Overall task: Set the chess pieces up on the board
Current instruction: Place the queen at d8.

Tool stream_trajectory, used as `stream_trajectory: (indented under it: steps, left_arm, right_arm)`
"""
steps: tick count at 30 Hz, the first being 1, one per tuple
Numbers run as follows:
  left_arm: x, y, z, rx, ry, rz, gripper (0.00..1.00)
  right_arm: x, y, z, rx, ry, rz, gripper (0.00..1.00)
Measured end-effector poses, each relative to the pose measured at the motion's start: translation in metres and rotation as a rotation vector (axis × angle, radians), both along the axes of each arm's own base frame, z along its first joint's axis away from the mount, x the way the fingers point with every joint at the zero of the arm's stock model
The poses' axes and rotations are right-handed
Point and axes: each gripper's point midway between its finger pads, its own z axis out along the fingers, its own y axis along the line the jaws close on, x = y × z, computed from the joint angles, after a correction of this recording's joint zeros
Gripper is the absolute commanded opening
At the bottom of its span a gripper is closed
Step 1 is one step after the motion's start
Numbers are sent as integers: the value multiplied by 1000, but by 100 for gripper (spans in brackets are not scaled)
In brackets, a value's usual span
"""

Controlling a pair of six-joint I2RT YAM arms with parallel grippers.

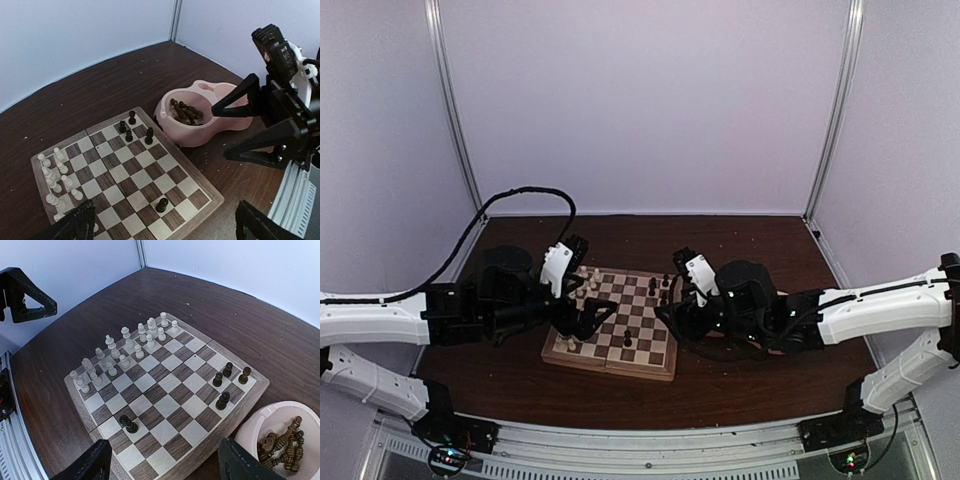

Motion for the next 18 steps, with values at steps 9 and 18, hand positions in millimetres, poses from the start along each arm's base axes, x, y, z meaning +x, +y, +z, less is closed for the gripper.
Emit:
stream_trajectory:
  steps: [9,18]
  left_arm:
    - [15,14,-1,69,-84,79,98]
    - [24,23,-4,74,-78,113,98]
  right_arm:
    - [-7,18,-9,-45,-11,54,76]
    - [-8,22,-20,-85,-8,66,75]
